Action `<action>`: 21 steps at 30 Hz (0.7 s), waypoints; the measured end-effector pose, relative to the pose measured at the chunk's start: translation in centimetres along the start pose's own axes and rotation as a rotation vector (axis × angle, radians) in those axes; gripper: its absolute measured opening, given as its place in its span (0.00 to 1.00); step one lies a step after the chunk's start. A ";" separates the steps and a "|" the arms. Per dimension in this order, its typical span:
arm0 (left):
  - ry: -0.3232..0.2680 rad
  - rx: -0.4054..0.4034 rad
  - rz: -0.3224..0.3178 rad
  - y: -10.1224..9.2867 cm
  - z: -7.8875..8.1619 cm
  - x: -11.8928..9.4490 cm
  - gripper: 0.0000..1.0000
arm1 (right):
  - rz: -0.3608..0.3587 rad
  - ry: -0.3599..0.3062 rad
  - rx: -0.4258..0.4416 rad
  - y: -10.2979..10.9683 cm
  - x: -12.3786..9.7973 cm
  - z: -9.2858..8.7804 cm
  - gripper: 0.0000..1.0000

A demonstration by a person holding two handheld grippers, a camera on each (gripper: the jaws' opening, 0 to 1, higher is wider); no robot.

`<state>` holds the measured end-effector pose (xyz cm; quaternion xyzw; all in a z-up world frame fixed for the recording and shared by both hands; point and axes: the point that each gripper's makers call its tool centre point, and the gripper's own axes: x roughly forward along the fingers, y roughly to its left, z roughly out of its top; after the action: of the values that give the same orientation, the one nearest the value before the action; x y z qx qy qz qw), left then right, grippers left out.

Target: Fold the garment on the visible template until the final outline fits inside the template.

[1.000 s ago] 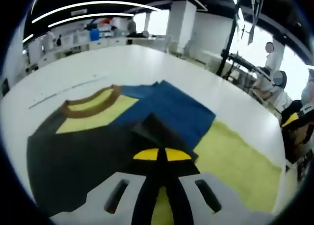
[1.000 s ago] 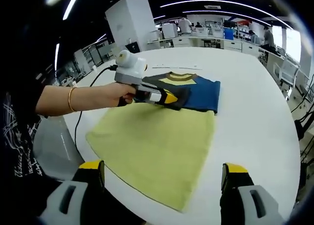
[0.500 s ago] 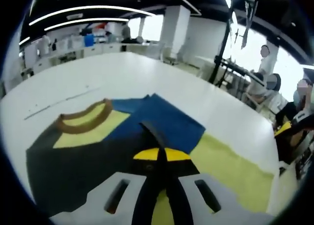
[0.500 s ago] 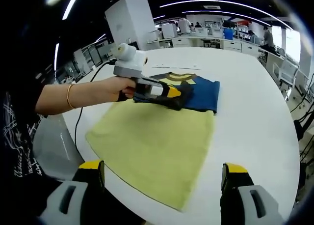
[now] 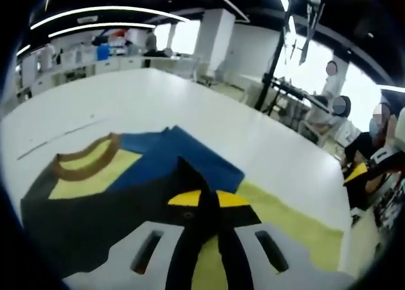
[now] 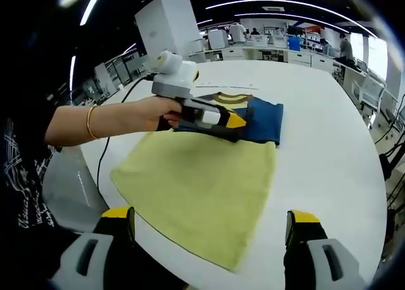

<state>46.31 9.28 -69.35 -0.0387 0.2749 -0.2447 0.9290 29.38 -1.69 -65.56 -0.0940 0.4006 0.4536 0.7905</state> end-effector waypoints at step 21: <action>0.010 0.051 0.066 1.2 -0.5 -1.2 0.86 | 0.009 -0.010 -0.012 0.2 0.1 0.4 1.00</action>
<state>45.69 10.88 -69.43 -0.0044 0.2745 -0.2208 0.9359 29.48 -1.33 -65.32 -0.0948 0.3944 0.4601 0.7898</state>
